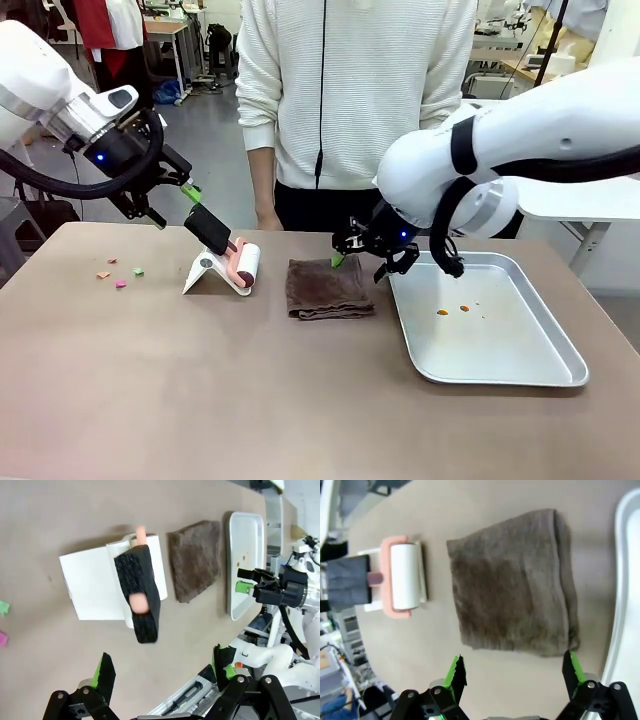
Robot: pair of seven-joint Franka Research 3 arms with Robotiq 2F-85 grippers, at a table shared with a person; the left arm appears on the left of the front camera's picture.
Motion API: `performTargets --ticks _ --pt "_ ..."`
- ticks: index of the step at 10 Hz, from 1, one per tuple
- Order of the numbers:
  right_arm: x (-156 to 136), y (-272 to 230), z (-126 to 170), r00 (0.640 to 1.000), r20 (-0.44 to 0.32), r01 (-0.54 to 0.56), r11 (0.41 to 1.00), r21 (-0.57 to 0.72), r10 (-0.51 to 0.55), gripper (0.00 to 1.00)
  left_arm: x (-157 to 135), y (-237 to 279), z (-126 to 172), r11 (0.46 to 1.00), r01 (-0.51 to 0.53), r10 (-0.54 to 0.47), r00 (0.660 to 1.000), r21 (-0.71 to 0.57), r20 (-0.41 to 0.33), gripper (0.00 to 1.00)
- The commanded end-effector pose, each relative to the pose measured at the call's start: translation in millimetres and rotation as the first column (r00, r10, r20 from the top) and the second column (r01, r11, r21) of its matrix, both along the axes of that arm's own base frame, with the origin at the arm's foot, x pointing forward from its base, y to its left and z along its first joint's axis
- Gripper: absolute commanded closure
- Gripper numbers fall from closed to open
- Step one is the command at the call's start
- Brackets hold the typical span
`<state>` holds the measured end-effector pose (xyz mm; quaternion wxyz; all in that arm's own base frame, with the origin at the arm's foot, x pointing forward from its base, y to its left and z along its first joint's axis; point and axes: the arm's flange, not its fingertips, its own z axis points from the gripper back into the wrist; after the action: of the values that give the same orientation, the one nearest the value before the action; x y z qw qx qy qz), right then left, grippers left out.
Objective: Clean the surface of the table.
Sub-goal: Hold the Lint Roller with your left hand and the towel with your right hand.
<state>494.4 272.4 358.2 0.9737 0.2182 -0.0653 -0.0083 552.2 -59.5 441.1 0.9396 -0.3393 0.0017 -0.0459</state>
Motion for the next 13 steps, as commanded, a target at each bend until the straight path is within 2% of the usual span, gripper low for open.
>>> performTargets --ticks 1,4,7,9,13 --pt "23.8 -2.9 -10.7 0.991 -0.048 -0.129 0.992 0.002 0.129 0.00 12.8 -3.4 -7.0 0.999 -0.031 0.031 0.999 -0.026 -0.022 0.00" --pt "39.4 9.5 -24.3 0.982 -0.039 -0.186 0.981 -0.059 0.184 0.00 23.8 -10.7 -27.7 0.998 -0.024 0.020 0.998 -0.063 -0.055 0.00" --pt "48.0 28.4 -35.8 0.976 -0.062 -0.217 0.956 -0.196 0.208 0.00 24.9 -11.6 -34.2 0.995 -0.017 0.012 0.998 -0.098 -0.057 0.00" --pt "53.6 46.3 -48.0 0.981 -0.026 -0.190 0.939 -0.286 0.191 0.00 23.2 -12.2 -35.2 0.995 -0.017 0.011 0.998 -0.094 -0.059 0.00" --pt "55.9 57.9 -57.0 0.986 -0.018 -0.163 0.927 -0.338 0.166 0.00 22.9 -13.1 -38.9 0.996 -0.006 0.001 0.998 -0.089 -0.056 0.00"
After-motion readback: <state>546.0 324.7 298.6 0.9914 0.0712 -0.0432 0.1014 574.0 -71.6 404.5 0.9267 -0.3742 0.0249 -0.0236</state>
